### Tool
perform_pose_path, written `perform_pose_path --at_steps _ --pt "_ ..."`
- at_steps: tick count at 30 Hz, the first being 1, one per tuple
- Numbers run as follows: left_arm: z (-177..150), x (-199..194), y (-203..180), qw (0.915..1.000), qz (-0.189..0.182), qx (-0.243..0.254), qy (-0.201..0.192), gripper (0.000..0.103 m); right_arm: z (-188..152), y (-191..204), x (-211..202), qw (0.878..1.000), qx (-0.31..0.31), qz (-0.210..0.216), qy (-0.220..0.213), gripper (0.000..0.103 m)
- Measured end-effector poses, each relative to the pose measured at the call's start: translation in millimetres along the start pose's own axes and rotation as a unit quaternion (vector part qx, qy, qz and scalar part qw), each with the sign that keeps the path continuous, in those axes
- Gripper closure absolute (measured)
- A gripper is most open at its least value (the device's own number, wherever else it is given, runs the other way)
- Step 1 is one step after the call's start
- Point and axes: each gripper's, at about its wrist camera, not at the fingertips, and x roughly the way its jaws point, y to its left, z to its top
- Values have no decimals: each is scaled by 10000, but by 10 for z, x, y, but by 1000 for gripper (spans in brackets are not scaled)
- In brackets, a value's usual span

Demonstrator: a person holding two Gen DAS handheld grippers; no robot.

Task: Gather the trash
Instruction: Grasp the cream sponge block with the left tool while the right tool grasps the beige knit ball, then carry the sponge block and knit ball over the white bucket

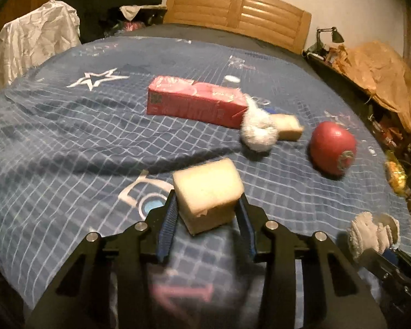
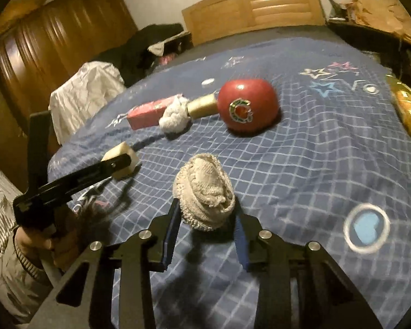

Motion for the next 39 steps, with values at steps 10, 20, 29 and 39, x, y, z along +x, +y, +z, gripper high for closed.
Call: perform_pose_path --at_steps 10,20,29,39 --pt "-200 -648 -546 9949 216 746 -641 63 -274 150 -707 9966 -24 -521 -639 66" --pt "-381 -918 -813 9874 358 1233 -925 63 -446 183 -1017 9948 46 -624 -809 66" --pt "-394 -1016 -826 9853 406 1272 -1068 63 -451 257 -1103 9935 -16 -638 -938 65" --pt "-286 -1101 -1154 9815 170 1504 -1174 63 -356 109 -1479 9862 24 -953 -1354 65"
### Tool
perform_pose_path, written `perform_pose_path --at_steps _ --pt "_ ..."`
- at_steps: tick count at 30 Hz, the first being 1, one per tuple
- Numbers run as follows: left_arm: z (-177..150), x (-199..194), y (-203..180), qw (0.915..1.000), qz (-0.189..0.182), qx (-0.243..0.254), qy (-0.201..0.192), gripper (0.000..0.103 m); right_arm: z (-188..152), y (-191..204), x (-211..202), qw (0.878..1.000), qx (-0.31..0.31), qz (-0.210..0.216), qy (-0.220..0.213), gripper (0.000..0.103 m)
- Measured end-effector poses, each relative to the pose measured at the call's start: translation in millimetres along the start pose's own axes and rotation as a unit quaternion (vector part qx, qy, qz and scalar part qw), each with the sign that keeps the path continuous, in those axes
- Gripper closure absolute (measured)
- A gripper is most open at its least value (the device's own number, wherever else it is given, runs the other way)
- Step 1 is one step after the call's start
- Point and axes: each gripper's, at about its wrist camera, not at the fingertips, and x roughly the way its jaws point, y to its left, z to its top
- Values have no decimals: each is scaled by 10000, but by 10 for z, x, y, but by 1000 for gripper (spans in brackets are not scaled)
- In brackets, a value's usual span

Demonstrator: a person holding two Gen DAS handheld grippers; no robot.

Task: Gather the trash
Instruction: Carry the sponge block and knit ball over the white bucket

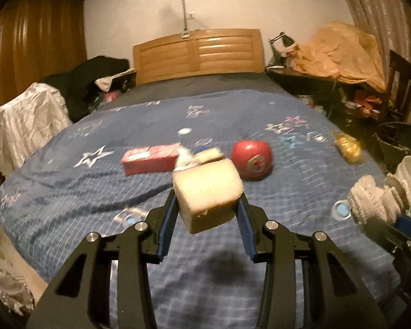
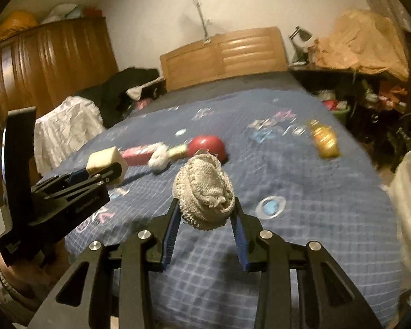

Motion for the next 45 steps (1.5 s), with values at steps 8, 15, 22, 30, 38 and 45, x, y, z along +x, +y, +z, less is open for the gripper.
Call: perform_pose_path --at_steps 8,15,22,30,38,45 --pt "369 -71 -902 9955 -783 489 -224 63 267 -832 -808 9912 369 -1025 -757 65" --pt "586 -199 -1872 9820 -1514 1019 -482 63 279 -1690 -1575 9689 809 -2049 -1127 65" --pt "652 -303 -2776 9625 -2128 1563 -622 63 235 -2377 -2089 9493 1012 -2748 -1142 65" --pt "685 -228 -3556 9307 -3019 2044 -295 63 230 -2984 -2333 9398 1241 -3052 -910 65" --pt "446 126 -4038 8817 -3679 2893 589 63 171 -3335 -2185 9411 1470 -3009 -469 65" --pt "321 176 -4104 8800 -3625 2996 670 63 85 -3335 -2033 9421 1530 -2969 -291 65"
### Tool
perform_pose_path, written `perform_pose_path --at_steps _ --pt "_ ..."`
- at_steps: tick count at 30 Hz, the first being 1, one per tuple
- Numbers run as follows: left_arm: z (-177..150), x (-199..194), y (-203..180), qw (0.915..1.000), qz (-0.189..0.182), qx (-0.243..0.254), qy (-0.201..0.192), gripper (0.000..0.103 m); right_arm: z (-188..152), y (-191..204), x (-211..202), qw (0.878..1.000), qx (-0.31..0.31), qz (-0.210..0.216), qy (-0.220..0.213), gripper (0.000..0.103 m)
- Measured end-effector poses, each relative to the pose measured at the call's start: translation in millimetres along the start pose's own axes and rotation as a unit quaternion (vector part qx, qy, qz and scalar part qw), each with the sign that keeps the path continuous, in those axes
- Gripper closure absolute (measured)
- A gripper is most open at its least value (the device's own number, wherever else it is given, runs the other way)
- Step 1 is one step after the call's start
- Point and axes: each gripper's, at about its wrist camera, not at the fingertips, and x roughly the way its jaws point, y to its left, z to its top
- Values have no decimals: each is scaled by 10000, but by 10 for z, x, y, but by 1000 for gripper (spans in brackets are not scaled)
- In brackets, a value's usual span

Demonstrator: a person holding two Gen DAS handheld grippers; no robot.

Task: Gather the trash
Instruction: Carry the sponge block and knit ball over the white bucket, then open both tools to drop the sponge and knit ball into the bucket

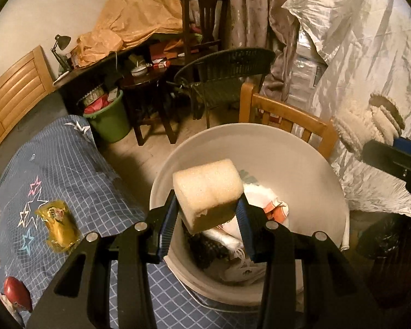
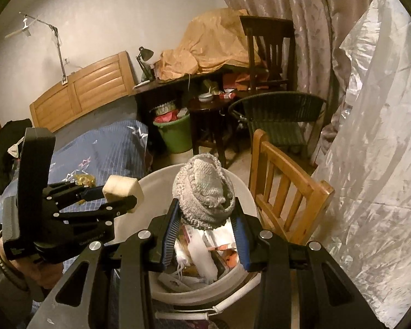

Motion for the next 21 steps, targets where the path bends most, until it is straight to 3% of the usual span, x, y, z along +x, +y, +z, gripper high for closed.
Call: perform_pose_path --at_steps 14,16,18,21 --pt "18 9 59 9999 89 -53 16 62 38 98 155 9999 -92 90 92 64" --pt "40 37 75 9999 125 -78 56 59 57 118 240 9997 -143 150 148 54" --pt "60 65 115 9996 156 -200 117 42 78 107 298 9998 -93 49 146 40" --pt "60 75 221 9990 162 -408 113 40 101 110 325 9999 -62 51 106 40"
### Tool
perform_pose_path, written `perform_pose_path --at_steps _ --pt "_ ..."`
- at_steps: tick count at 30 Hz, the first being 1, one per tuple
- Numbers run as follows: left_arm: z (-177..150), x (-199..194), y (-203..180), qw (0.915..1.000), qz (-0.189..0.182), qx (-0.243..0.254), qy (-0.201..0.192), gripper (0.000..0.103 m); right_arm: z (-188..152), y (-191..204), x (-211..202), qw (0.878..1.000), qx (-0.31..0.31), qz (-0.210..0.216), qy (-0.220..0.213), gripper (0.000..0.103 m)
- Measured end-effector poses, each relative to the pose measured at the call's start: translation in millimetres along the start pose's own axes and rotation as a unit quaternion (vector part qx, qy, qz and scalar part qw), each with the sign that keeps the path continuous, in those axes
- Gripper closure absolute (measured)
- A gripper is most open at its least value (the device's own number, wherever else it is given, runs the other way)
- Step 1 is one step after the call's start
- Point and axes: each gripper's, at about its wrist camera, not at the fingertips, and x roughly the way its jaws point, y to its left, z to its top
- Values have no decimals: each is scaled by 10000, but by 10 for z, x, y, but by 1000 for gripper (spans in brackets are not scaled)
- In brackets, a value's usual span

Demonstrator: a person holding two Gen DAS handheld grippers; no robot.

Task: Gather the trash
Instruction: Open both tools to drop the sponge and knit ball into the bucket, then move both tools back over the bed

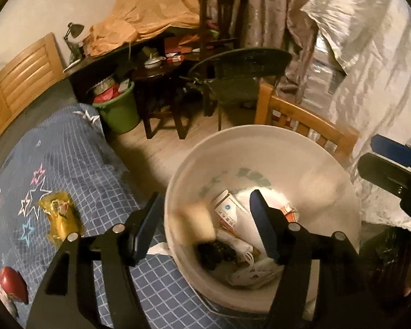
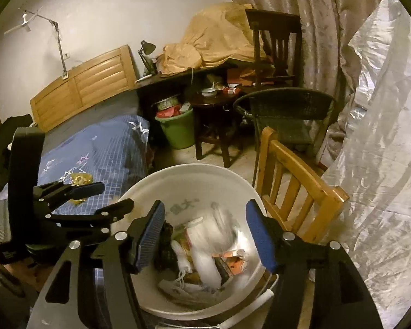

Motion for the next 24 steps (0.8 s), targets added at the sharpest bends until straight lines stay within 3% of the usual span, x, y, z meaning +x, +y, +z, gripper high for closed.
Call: perform_pose_path --at_steps 9,13,16,18,20,21,24 --pt "-34 -39 111 9998 -8 -185 -78 40 -50 -12 16 10000 48 -18 39 40" --pt "-138 -156 216 9988 225 -351 -275 38 -64 85 -35 9999 24 39 -120 40" --pt "-309 -333 357 9954 625 -449 -569 29 -99 203 -158 9986 -9 124 -510 40" --pt "-459 -480 494 9917 878 -556 -762 28 -183 355 -321 9942 -75 235 -1049 40" --pt "-685 -673 719 9851 1218 -742 -960 26 -307 546 -487 9860 -195 279 -1632 32" --pt "-753 -728 790 9829 1325 -806 -992 25 -328 619 -529 9831 -233 319 -1786 27" --pt "-1090 -951 1144 9736 1721 -1125 -991 25 -459 906 -592 9762 -330 534 -2076 26"
